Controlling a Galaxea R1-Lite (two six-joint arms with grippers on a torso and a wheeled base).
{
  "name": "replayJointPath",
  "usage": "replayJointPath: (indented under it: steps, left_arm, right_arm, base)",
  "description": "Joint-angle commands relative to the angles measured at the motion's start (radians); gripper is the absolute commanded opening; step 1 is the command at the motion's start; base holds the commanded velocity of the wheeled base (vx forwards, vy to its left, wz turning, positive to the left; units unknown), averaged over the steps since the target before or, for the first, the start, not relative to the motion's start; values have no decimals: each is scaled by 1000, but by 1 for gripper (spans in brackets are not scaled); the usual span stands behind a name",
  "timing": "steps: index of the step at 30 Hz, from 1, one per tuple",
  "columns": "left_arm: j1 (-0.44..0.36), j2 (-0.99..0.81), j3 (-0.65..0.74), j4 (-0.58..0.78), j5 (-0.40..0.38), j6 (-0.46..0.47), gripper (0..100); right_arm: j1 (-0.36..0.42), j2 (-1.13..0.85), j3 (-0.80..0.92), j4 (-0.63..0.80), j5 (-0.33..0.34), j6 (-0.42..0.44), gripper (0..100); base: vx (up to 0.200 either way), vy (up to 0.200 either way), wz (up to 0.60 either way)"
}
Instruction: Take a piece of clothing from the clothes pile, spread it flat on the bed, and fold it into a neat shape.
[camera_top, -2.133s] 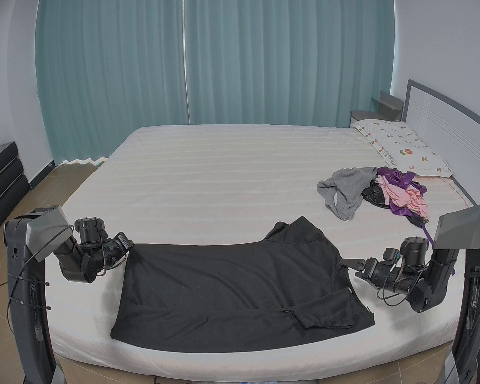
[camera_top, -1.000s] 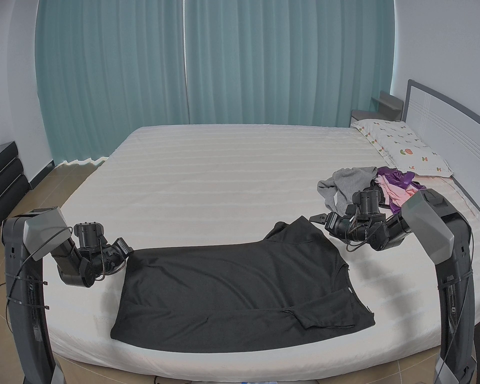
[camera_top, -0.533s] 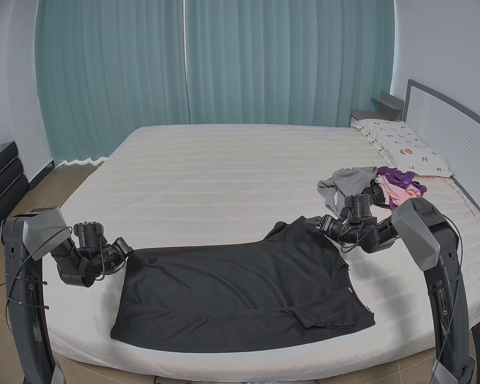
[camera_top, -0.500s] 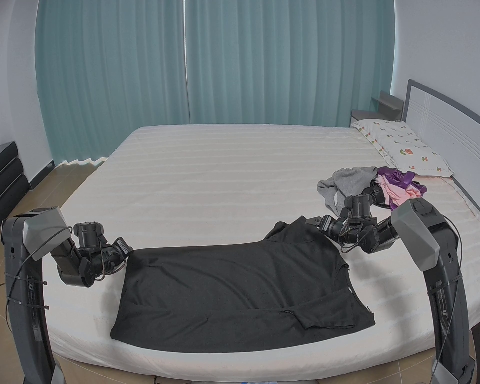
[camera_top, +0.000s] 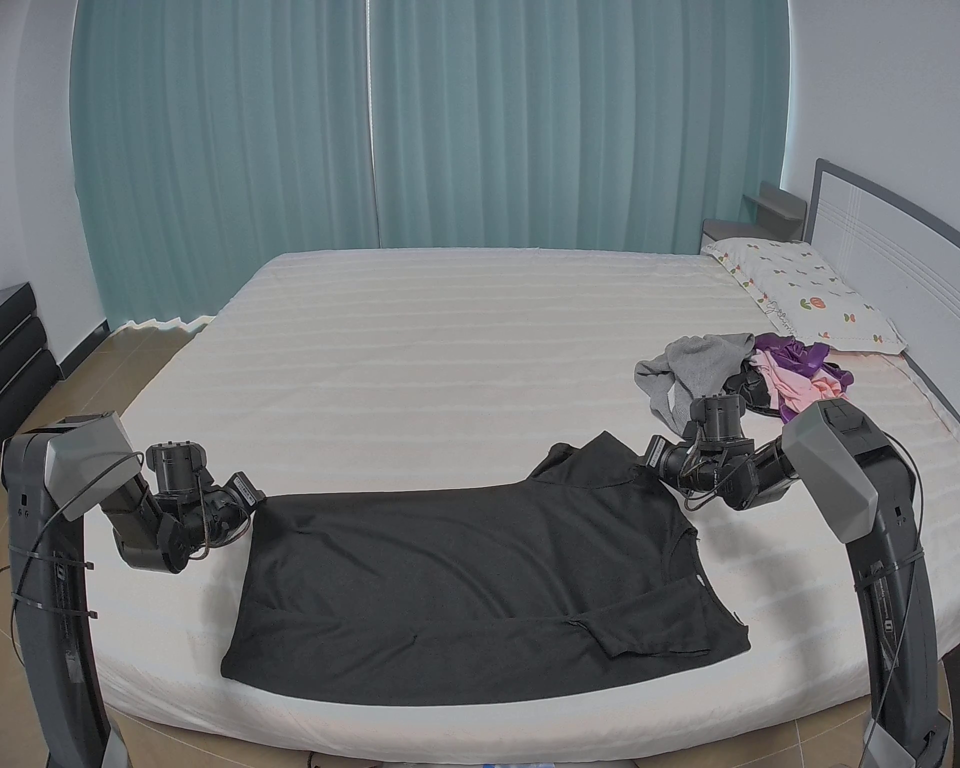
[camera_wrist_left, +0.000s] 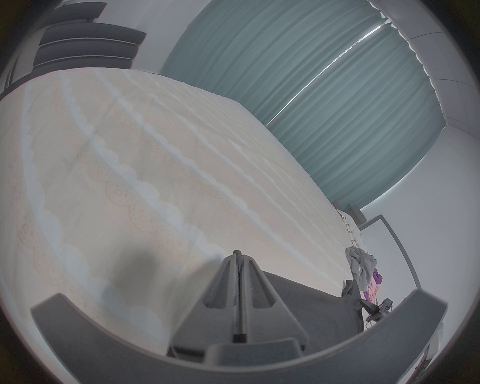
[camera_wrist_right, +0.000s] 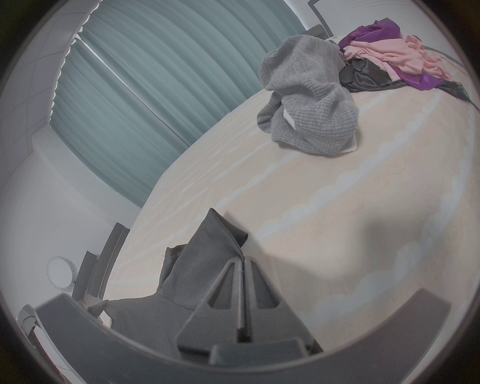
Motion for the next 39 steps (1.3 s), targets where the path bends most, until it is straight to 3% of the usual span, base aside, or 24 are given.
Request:
replayJointPath:
  steps: [1, 19, 39]
  left_arm:
    - [0, -20, 1, 0, 0, -1, 0]
    - [3, -60, 29, -59, 2, 0, 0]
    - [20, -129, 84, -82, 2, 0, 0]
  right_arm:
    - [-17, -49, 49, -13, 2, 3, 0]
    - [-43, -187, 262, -170, 19, 14, 0]
    - [-46, -213, 338, -275, 19, 14, 0]
  base:
    - [0, 0, 0]
    - [0, 0, 0]
    - [0, 0, 0]
